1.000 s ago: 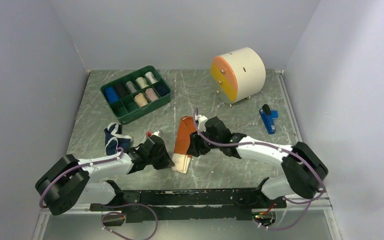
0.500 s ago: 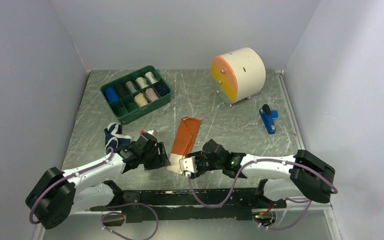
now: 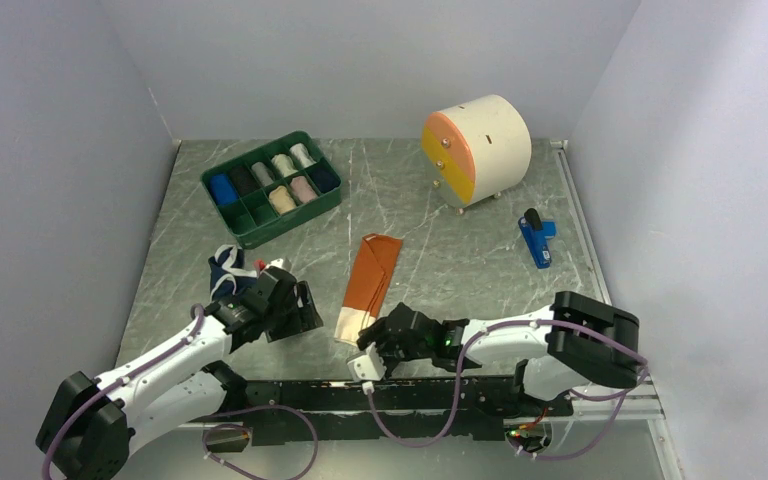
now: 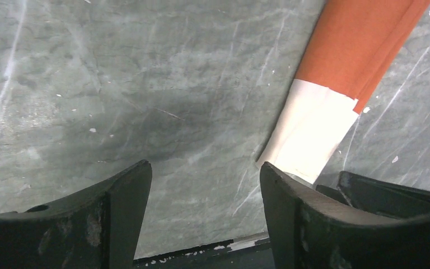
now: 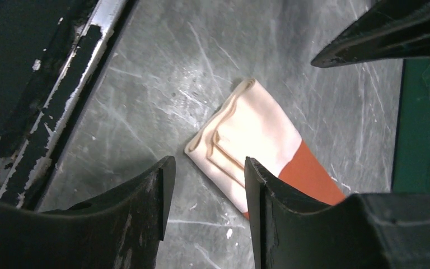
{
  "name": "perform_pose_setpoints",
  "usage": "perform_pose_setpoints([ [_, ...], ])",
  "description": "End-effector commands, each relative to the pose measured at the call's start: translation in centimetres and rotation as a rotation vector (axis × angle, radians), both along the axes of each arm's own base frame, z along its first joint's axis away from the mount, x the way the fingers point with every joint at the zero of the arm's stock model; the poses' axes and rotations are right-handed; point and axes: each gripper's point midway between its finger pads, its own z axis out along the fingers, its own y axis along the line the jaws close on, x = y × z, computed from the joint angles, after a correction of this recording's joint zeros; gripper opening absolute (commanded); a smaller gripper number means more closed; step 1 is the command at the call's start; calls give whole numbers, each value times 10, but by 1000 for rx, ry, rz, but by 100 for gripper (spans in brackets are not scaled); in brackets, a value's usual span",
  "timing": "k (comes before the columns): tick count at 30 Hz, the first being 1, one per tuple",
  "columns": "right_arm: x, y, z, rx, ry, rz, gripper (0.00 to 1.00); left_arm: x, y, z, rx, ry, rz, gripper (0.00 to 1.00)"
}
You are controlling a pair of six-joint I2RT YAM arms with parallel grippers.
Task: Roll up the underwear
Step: Roll the underwear to the center of the board.
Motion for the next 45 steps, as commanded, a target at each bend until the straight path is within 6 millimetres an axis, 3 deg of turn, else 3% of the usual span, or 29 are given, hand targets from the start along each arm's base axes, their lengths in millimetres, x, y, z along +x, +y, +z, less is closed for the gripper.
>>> perform_pose_setpoints([
  [1,4,5,-3,20,-67,-1,50,10,5,10,14,-37,14,76],
  [12,5,8,-13,6,-74,8,47,10,1,2,-62,-4,6,77],
  [26,2,15,-26,-23,-19,9,13,9,1,0,-95,5,4,75],
  [30,1,23,-10,64,67,-15,0,8,-3,-1,-122,11,-4,74],
  [39,9,28,44,324,414,-128,0,14,-12,8,-167,-2,-16,74],
  [45,6,23,49,419,686,-235,0,16,-21,15,-217,-8,-25,74],
])
